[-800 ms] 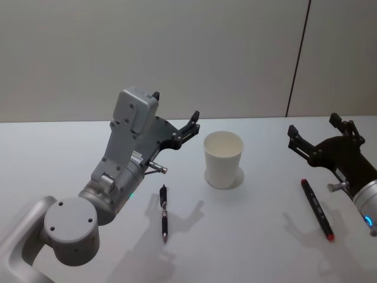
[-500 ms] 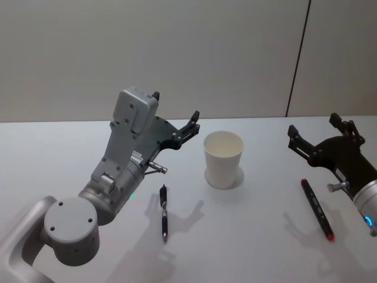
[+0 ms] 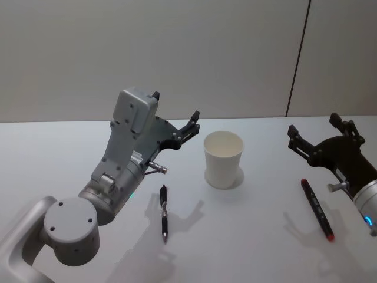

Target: Place the pen into the pen holder.

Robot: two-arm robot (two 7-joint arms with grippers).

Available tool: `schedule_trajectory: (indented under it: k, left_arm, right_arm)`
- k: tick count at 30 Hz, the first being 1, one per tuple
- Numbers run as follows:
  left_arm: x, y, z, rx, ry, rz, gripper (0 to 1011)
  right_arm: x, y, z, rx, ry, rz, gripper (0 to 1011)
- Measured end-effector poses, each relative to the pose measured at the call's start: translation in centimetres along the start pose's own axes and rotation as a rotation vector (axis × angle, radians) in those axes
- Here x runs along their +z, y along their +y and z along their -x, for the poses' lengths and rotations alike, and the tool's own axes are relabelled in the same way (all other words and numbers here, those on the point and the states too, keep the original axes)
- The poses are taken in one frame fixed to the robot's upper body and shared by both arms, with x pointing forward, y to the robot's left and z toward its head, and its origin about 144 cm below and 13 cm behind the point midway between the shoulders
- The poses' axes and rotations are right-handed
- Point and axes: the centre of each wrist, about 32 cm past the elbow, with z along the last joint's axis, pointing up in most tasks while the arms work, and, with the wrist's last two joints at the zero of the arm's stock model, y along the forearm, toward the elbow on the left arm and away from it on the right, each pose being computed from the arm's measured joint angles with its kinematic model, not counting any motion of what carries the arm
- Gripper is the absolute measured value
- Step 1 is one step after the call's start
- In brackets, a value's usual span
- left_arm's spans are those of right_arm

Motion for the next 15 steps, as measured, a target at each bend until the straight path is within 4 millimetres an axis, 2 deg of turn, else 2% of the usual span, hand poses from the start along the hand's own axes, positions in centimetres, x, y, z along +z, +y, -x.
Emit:
schedule_trajectory:
  k: [15]
  left_arm:
    - [0.0, 0.0, 0.0, 0.0, 0.0, 0.0, 1003]
  right_arm:
    - [0.11, 0.01, 0.44, -0.005, 0.011, 0.018, 1001]
